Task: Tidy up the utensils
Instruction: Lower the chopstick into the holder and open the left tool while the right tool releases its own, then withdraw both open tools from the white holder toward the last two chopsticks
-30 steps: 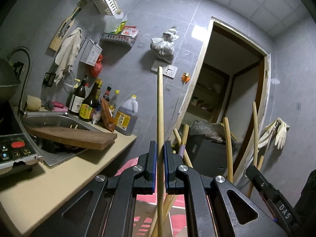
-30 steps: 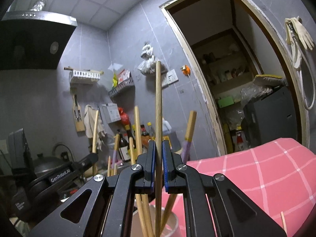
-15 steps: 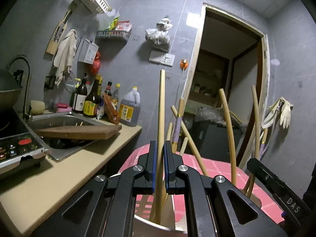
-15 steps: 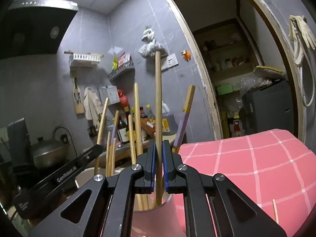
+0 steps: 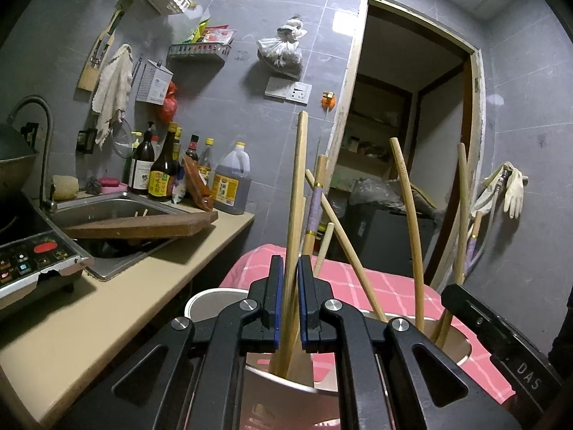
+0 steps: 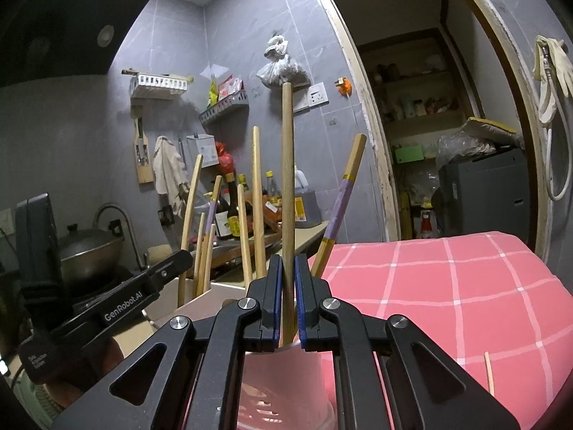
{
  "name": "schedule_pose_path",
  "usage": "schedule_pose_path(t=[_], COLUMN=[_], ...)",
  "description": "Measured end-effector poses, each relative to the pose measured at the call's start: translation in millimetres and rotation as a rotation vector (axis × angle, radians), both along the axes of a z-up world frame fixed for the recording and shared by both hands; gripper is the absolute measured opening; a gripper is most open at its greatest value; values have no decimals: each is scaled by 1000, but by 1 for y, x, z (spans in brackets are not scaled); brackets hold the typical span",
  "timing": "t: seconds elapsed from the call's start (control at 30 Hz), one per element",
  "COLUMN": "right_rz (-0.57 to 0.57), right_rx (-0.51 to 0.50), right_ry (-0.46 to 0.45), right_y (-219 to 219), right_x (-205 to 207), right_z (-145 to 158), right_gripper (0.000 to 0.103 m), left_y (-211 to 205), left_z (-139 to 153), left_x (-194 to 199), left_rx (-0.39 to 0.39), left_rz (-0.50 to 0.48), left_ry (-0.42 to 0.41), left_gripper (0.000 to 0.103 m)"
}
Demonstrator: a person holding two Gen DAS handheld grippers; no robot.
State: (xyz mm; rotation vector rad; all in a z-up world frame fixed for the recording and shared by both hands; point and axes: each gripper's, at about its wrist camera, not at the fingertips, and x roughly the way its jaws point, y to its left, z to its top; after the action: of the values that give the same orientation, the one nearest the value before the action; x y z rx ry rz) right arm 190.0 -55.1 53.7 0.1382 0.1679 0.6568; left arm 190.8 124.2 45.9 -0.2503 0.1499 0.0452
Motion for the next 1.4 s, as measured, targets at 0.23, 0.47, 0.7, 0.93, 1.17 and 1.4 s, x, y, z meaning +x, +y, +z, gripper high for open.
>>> schedule_pose_path(t=[0.23, 0.47, 0.7, 0.93, 1.17, 1.4], right_rz=[1, -7, -30, -66, -119, -171], right_rx=[14, 24, 37, 45, 63, 64], right_ry=[-14, -42, -77, -79, -74, -73], right_y=[-2, -4, -7, -16, -39, -76], right_x=[-3, -7, -13, -15, -24, -42], right_z=[1, 3, 8, 15, 24, 34], right_gripper=[16, 22, 25, 37, 52, 82], left_y=[2, 2, 2, -4, -17, -34], left_z=[2, 4, 7, 17, 27, 33], left_x=[-6, -10, -15, -24, -36, -44], left_rx=[-22, -30, -34, -24, -17, -2], left_rz=[-7, -11, -13, -22, -35, -86], left_ry=[-14, -19, -29, -46, -57, -47], left_gripper=[6, 11, 29, 45, 60, 80])
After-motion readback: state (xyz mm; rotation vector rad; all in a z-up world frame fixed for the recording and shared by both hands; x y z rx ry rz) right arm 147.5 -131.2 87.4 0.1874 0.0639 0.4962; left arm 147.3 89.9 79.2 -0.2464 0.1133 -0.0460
